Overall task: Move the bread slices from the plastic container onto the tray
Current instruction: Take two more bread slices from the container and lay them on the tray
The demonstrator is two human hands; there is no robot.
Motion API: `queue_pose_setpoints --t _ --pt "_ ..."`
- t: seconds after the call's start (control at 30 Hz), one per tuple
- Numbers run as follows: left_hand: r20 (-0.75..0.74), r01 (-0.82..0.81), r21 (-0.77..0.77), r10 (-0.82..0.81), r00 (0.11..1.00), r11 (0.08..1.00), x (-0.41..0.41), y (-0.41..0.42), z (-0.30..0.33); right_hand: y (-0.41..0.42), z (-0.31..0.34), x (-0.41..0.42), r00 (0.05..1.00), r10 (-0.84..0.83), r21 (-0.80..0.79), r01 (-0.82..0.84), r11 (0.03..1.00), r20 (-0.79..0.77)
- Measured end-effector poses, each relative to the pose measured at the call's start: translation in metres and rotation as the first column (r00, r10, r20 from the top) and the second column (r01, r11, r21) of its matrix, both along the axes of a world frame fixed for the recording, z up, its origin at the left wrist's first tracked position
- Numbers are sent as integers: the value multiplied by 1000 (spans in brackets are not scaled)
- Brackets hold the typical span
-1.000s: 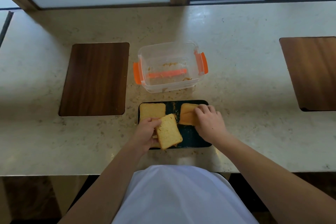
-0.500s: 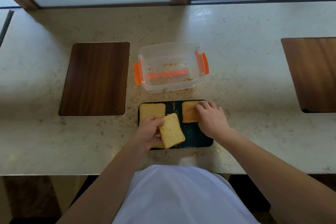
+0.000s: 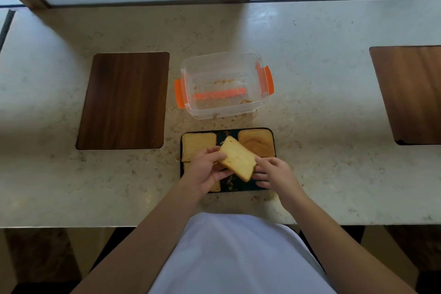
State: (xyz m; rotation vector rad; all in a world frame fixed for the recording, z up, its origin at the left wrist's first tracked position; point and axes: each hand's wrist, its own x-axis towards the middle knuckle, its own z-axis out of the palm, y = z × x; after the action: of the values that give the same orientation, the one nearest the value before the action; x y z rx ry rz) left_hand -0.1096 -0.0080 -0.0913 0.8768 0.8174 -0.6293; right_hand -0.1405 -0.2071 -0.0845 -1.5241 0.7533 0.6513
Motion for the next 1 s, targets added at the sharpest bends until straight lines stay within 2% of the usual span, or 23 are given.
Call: queue_pose_setpoints --t 0.1,0.17,0.27,0.4,0.47,0.67,0.83,1.0 --pt "67 61 49 -65 996 997 -4 -8 -5 -2 -1 -10 997 -80 86 80 993 -12" --pt "125 200 233 -233 964 952 -7 -12 -8 -6 -3 -10 997 -82 19 82 996 13" --pt "110 349 536 -474 874 768 -12 -16 -13 -18 -6 -6 998 -37 -61 40 997 51" --pt "94 414 699 -648 756 584 -14 -25 -11 -27 -10 0 992 104 -167 -90 982 77" --pt "58 454 722 -700 711 521 -14 -30 -10 -31 -12 2 977 197 -271 -169 948 80" --pt "-49 586 636 -732 680 502 -17 -36 -11 -31 -19 -3 905 420 -461 -344 818 69" --pt "-93 624 635 -757 647 455 -20 -41 -13 -28 -23 -9 858 514 -562 -434 704 -18" --pt "-99 642 623 -768 632 447 -19 -46 -11 -28 -23 -10 827 556 -610 -483 628 -82"
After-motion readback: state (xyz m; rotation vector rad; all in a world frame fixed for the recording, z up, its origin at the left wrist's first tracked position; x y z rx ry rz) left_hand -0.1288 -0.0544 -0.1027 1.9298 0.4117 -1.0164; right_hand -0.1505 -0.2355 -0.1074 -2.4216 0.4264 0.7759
